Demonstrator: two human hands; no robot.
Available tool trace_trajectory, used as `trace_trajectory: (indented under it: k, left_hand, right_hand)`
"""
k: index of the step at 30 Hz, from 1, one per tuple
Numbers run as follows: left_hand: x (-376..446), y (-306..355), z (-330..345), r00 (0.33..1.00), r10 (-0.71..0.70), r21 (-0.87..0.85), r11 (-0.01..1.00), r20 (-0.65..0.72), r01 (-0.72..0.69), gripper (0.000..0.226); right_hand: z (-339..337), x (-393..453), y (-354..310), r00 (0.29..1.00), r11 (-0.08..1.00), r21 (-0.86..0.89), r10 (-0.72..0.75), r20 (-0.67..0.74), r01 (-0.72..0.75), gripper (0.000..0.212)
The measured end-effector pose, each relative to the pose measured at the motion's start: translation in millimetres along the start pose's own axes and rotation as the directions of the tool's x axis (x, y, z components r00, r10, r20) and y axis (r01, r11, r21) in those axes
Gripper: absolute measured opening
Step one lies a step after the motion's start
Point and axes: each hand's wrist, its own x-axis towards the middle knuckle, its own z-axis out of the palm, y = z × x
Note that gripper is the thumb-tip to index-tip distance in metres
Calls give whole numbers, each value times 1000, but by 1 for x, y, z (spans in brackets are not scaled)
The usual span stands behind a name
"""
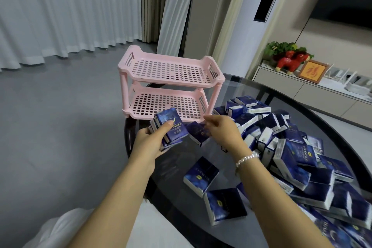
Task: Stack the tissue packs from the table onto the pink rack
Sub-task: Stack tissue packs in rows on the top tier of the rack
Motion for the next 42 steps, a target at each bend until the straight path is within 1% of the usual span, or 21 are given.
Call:
trace_trajectory:
  k: [1,3,5,7,13,16,19,20,23,25,28,30,32,33,35,36,39,42]
  left_hand:
    - [1,0,-1,1000,3,-5,1000,-6,-3,21]
    - [3,0,-1,1000,15,2,1000,-21,-15,16]
    - [4,0,-2,999,21,1,1000,-36,-21,15]
    - [4,1,-3,999,22,-9,1000,-40,-23,13]
    - [5,3,-3,998,32,-11,999,-54,-33,13]
    - [6,3,-5,998,30,-1,1000,-56,-30,15]
    - [5,3,-5,998,28,1,1000,-53,-28,20]
    - [4,3,-6,998,30,1,1000,-54,-30,22]
    - [2,5,-6,998,33,-4,999,-53,-33,24]
    - [0,6,-6,998,32,-10,999,-49,-32,22]
    - [-1,6,-6,999,21,9,1000,-29,-21,26]
    - [-1,5,-6,1000,8,30,1000,-13,-8,28]
    - [-2,5,-7,1000,-11,56,998,13,10,32]
    - [-2,4,-8,1000,-15,65,998,25,13,33]
    - [-2,4,-9,999,-13,90,996,44,9,36]
    - [-2,3,-10,999,-13,115,993,53,7,38]
    - [-3,3,-11,992,-24,190,982,121,1,50]
    - [-9,4,-8,976,-30,215,977,214,-17,67]
  right_hand:
    - [0,6,0,999,992,-129,-13,46,18,32]
    - [4,16,-1,987,935,-349,-9,157,64,31]
    - [10,22,-5,978,870,-486,24,207,82,28]
    - [13,25,-6,978,846,-529,51,204,66,30]
    - [21,23,-8,973,844,-534,77,216,52,35]
    - [18,21,-11,967,847,-530,104,232,35,33]
    - [17,15,-9,961,913,-407,88,261,27,28]
    - [16,11,-9,966,933,-359,67,251,29,28]
    - [13,0,-3,989,986,-162,-11,149,36,25]
    - [8,-7,-1,996,999,10,-37,84,36,31]
    - [-3,-16,1,998,985,165,-54,25,49,33]
    - [-10,-20,3,999,965,262,-37,2,35,33]
    - [-18,-22,4,1000,903,429,8,2,-8,40]
    - [-21,-23,4,1000,878,478,0,7,-3,39]
    - [-27,-24,3,996,849,523,-92,15,71,24]
    - [-28,-25,2,989,828,550,-144,25,107,21]
    - [-24,-27,-6,971,783,603,-233,57,152,29]
    - [-8,-25,-15,960,807,547,-278,24,220,31]
